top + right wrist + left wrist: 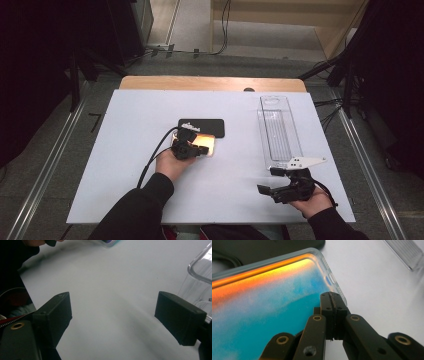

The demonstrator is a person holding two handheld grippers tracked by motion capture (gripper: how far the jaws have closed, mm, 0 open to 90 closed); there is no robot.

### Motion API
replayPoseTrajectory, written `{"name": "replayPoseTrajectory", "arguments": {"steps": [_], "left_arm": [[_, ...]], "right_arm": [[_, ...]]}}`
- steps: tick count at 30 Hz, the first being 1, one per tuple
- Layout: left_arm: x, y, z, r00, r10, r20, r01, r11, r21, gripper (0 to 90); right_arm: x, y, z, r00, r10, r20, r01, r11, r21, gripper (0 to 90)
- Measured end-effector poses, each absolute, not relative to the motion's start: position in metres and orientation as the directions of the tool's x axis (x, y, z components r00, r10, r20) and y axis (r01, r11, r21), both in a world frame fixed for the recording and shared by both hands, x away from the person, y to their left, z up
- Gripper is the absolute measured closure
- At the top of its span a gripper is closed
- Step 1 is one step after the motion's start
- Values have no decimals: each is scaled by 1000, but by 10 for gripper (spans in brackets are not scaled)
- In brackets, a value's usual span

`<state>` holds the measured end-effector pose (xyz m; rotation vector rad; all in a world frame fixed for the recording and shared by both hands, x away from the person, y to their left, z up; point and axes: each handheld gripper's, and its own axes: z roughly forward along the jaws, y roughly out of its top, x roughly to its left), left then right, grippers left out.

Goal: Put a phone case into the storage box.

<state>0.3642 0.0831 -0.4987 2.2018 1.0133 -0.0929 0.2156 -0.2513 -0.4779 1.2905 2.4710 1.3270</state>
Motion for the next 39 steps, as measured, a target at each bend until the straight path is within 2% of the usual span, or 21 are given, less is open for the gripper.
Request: {"name": "replayPoseTrajectory", "arguments": {"steps": [14, 19, 21, 23, 24, 27, 31, 32, 33, 39], "left_arm": [[330, 84, -495, 737, 580, -348, 667, -539, 514, 899], [326, 88, -496, 734, 577, -358, 670, -530, 520, 887], [327, 90, -496, 728, 582, -363, 675, -517, 526, 819], [328, 94, -493, 720, 581, -379, 682, -492, 541, 800], [329, 98, -487, 711, 569, -414, 691, -457, 560, 755], [326, 105, -476, 711, 546, -442, 688, -413, 596, 615], [319, 113, -467, 745, 519, -418, 649, -424, 631, 437], [316, 116, -465, 749, 512, -421, 645, -420, 638, 437], [312, 124, -461, 752, 497, -434, 642, -402, 653, 386], [301, 139, -455, 754, 481, -447, 638, -375, 673, 337]], "right_arm": [[216, -252, -477, -647, 697, 310, 644, 280, 712, 124], [216, -252, -478, -646, 697, 312, 644, 278, 713, 124], [217, -252, -478, -649, 693, 313, 641, 276, 716, 124], [217, -252, -478, -650, 692, 315, 641, 276, 717, 124], [217, -252, -478, -652, 689, 317, 638, 273, 720, 124], [217, -252, -478, -657, 683, 319, 633, 270, 726, 124], [219, -252, -478, -662, 678, 319, 629, 271, 729, 124], [219, -252, -478, -662, 678, 319, 629, 271, 729, 124], [219, -252, -478, -661, 679, 319, 628, 269, 730, 124], [219, -251, -478, -668, 672, 320, 627, 276, 728, 124]]}}
